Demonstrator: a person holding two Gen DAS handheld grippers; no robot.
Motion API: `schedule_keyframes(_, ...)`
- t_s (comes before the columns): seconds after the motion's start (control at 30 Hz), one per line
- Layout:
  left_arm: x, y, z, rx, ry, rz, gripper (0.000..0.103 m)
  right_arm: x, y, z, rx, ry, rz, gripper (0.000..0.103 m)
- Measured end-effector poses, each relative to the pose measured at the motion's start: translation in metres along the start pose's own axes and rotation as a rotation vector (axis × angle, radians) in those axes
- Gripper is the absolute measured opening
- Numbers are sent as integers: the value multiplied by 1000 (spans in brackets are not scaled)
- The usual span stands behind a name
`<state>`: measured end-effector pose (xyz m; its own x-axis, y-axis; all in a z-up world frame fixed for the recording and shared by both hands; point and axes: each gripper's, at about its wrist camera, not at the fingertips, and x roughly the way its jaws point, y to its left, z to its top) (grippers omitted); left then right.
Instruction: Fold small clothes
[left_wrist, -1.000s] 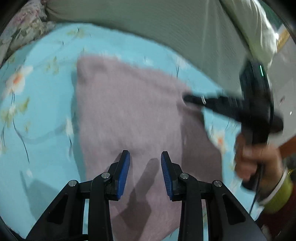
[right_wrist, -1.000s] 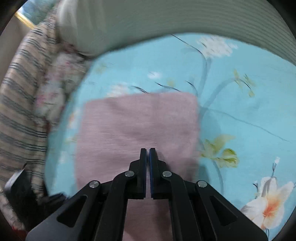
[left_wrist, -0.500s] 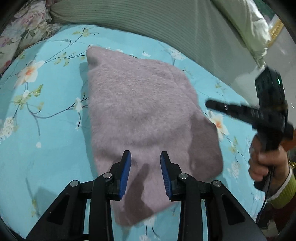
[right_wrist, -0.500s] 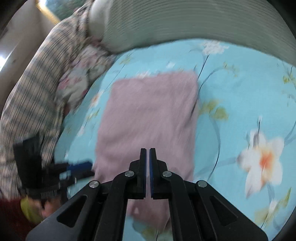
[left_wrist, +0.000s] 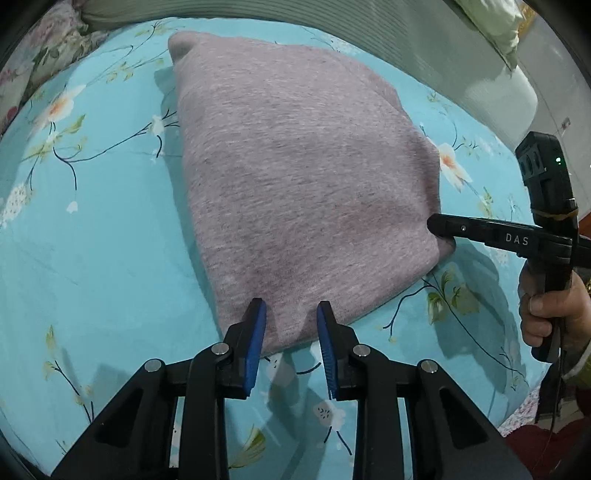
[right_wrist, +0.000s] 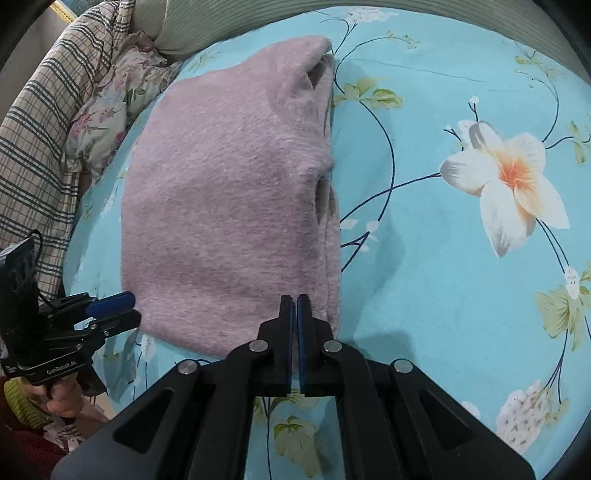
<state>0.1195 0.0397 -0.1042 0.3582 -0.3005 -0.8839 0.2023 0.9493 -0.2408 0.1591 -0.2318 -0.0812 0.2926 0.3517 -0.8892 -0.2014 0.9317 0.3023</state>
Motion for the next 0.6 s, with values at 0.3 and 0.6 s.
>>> schedule_keyframes(0.3,2,-12,-3,21,3,40,29,-3,-3,-7,30,-7,-35,2)
schedule_keyframes(0.6,6,-15,-1,10,26,31,30,-5,3,-12,38,4,-80,3)
